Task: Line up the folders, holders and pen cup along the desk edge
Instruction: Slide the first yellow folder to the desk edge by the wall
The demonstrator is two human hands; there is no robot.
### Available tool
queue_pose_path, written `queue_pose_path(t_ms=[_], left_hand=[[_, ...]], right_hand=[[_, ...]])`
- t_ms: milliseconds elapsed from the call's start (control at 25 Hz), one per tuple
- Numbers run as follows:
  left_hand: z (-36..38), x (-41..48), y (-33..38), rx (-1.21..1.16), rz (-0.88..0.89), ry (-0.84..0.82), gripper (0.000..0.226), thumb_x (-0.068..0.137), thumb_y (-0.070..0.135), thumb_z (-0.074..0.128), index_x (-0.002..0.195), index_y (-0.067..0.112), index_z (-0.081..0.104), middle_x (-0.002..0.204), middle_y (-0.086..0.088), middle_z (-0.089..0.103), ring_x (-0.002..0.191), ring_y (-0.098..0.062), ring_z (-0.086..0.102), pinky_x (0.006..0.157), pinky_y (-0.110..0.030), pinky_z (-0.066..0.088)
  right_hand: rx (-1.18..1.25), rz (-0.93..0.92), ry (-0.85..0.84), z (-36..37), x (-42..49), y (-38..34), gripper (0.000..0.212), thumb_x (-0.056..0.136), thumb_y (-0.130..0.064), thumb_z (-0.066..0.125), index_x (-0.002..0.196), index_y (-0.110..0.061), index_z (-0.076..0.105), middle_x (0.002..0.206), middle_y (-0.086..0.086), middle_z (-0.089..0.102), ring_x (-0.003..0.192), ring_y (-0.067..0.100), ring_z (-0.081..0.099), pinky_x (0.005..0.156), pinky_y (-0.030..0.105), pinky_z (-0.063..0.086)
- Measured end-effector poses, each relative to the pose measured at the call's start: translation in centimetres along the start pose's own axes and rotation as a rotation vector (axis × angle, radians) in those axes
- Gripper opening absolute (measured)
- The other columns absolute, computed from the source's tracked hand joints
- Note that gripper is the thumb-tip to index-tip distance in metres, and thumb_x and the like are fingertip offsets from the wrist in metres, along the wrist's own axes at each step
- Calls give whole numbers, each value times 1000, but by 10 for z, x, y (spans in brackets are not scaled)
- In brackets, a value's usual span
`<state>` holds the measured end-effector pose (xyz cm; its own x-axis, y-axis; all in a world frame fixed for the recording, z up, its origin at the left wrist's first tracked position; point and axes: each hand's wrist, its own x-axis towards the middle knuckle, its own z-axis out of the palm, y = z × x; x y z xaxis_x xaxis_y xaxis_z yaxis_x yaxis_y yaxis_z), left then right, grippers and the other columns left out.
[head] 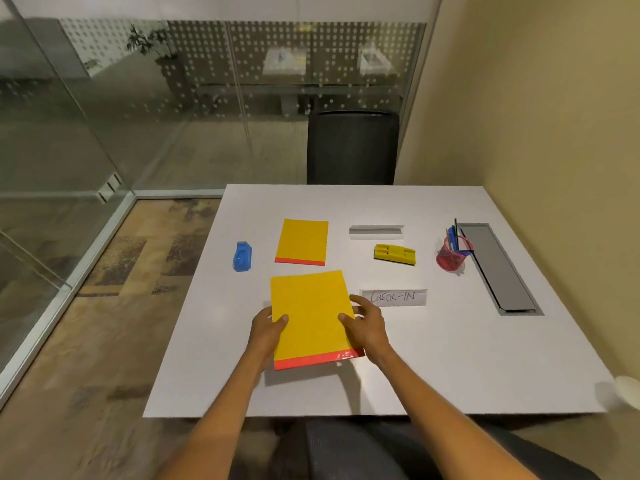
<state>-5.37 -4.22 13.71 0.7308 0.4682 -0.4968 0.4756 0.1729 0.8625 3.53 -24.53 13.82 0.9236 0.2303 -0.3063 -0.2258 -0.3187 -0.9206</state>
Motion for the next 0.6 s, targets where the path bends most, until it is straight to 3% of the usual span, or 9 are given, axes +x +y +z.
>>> queue_pose_path(t_ms=[120, 240, 440, 600], left_hand=[[14, -16, 19, -5, 35, -88, 29, 100, 9, 54, 128, 10, 58, 127, -14, 64, 112, -34, 65, 97, -51, 55], [35, -23, 34, -9, 65, -143, 23, 99, 7, 54, 119, 14, 63, 119, -13, 68, 93, -24, 68, 72, -34, 58], [94, -21, 51, 49, 94, -208, 30, 96, 7, 58, 125, 8, 65, 108, -9, 73, 79, -15, 68, 50, -20, 52], [173, -20, 62, 50, 94, -276, 29, 95, 4, 60, 123, 7, 66, 102, -8, 73, 74, -11, 69, 50, -21, 53]], right_hand=[[43, -4, 26, -29, -11, -15, 50, 81, -8, 75, 127, -17, 58, 109, 11, 67, 87, 11, 63, 75, 28, 54], [88, 1, 46, -60, -15, -24, 50, 80, -4, 74, 126, -14, 58, 113, 15, 65, 99, 24, 63, 84, 38, 55], [124, -10, 96, -129, -12, -25, 48, 80, -1, 74, 123, -13, 59, 110, 18, 68, 100, 28, 65, 77, 35, 57], [142, 14, 150, -207, 5, -15, 47, 80, 2, 72, 123, -12, 59, 108, 21, 68, 102, 33, 66, 84, 43, 57]])
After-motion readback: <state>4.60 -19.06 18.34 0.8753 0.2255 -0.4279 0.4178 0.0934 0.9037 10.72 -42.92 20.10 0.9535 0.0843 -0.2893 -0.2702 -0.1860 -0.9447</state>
